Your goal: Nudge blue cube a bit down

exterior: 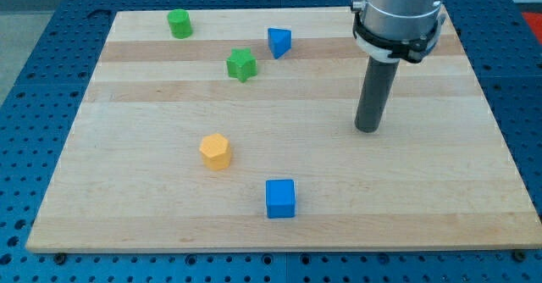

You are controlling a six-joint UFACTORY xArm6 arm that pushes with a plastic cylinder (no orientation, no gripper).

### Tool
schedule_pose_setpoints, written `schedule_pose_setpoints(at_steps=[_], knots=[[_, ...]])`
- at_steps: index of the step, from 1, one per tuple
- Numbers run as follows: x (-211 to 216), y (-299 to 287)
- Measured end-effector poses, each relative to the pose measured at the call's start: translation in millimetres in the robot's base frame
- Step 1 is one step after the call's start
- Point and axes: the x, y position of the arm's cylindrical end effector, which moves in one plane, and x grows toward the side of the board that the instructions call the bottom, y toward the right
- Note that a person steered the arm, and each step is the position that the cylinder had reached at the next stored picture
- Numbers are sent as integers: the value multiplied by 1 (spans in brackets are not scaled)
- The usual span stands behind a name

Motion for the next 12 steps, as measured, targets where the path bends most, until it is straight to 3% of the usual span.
schedule_pose_setpoints(at_steps=[5,12], knots=[[43,-60],[53,-96]])
